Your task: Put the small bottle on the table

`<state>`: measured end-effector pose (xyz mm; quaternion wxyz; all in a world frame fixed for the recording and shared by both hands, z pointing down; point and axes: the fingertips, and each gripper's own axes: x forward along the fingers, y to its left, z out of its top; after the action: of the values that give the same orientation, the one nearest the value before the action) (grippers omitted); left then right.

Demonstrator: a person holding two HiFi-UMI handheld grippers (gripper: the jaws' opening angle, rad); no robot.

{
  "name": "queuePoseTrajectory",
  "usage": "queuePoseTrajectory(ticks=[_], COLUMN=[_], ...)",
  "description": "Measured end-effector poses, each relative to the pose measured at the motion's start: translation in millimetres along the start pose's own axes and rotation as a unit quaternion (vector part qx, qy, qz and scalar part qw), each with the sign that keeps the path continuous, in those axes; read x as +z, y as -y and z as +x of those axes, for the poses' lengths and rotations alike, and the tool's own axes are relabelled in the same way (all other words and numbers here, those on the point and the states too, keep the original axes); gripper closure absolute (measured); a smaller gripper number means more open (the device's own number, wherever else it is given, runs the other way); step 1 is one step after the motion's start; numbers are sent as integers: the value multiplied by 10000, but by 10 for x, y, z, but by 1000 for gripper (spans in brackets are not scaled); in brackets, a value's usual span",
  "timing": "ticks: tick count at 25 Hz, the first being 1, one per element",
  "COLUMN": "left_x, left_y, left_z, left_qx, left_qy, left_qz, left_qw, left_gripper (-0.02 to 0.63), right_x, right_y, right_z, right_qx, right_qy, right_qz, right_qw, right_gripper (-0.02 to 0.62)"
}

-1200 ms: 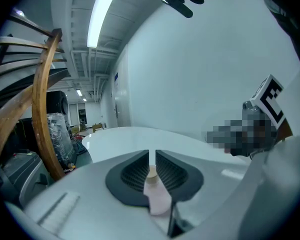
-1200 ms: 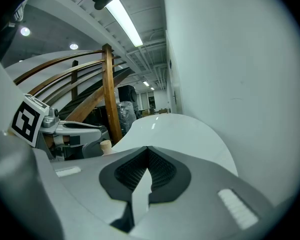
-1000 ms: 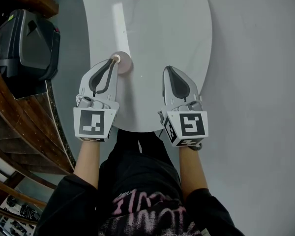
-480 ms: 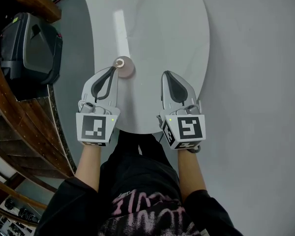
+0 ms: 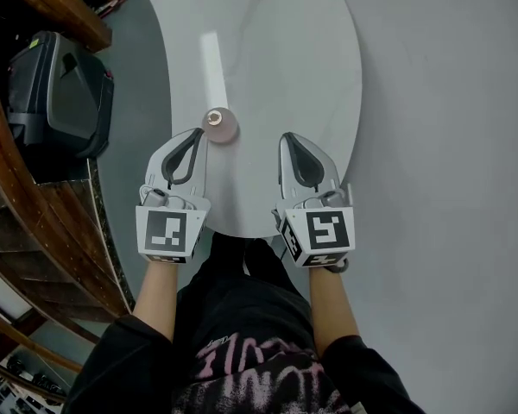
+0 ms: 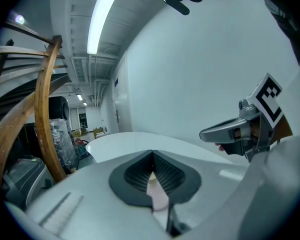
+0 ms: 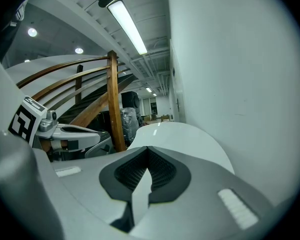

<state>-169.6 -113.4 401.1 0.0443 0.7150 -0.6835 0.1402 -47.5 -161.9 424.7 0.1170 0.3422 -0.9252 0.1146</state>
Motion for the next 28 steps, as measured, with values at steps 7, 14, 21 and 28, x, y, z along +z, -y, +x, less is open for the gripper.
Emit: queuePoseTrajectory(ticks=[7, 14, 21, 28], left_x=[95, 203, 296, 331], left_y=[54, 98, 97, 129], left_z=[-108, -219, -325, -389], left_qx=[-2, 36, 179, 275], left_qy=[66, 138, 205, 221], left_qz=[32, 61, 3, -15], left_qw=[10000, 9999, 9996, 9994], left_gripper=[604, 604, 604, 604], right_x=[111, 268, 345, 455], right_y=[-35, -72, -101, -117], right_z=[-148, -279, -373, -481], right_qx=[-74, -106, -137, -119], right_qy=[137, 317, 419, 526], right_qz=[-47, -84, -185, -330], right_qw=[9999, 9994, 9989, 9980], right_gripper=[574, 575, 577, 577])
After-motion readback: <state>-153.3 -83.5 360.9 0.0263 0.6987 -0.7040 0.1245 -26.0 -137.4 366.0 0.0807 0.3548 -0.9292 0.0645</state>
